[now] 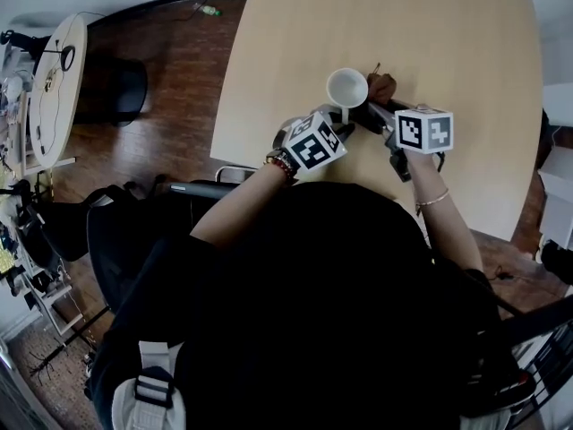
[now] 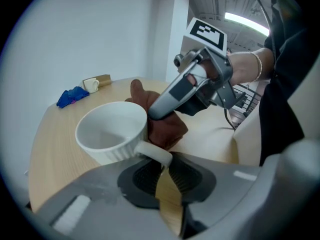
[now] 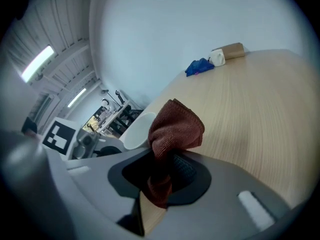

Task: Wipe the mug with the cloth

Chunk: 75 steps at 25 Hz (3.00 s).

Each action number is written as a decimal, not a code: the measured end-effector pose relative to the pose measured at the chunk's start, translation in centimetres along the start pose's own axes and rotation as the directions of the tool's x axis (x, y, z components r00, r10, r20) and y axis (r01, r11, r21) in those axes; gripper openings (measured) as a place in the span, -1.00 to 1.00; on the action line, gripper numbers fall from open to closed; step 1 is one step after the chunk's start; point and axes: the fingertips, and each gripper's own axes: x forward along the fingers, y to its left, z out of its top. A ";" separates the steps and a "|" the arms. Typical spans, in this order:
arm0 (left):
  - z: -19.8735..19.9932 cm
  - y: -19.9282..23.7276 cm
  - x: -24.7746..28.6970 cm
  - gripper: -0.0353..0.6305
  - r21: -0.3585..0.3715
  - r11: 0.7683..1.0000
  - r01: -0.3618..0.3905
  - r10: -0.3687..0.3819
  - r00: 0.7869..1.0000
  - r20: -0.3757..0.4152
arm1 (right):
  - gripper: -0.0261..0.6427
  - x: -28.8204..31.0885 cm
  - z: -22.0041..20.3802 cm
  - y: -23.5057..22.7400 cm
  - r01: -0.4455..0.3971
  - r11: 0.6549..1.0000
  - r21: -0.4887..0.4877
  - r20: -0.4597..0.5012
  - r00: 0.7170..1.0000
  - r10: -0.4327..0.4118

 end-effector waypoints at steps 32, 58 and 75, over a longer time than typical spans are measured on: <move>1.6 0.0 1.1 -0.75 0.020 0.987 -0.159 0.157 0.983 0.096 | -0.68 -0.7 0.8 -0.1 0.064 0.998 -0.011 0.075 0.995 -0.063; 4.0 0.3 1.6 -0.81 -0.003 0.983 -0.184 0.182 0.971 0.156 | -0.68 1.1 0.8 -1.9 0.170 0.982 -0.088 0.057 0.985 -0.165; 2.9 -0.1 0.3 -0.80 0.005 0.969 -0.248 0.243 0.955 0.169 | -0.68 -7.4 2.3 4.6 0.181 0.980 -0.085 0.366 0.920 -0.138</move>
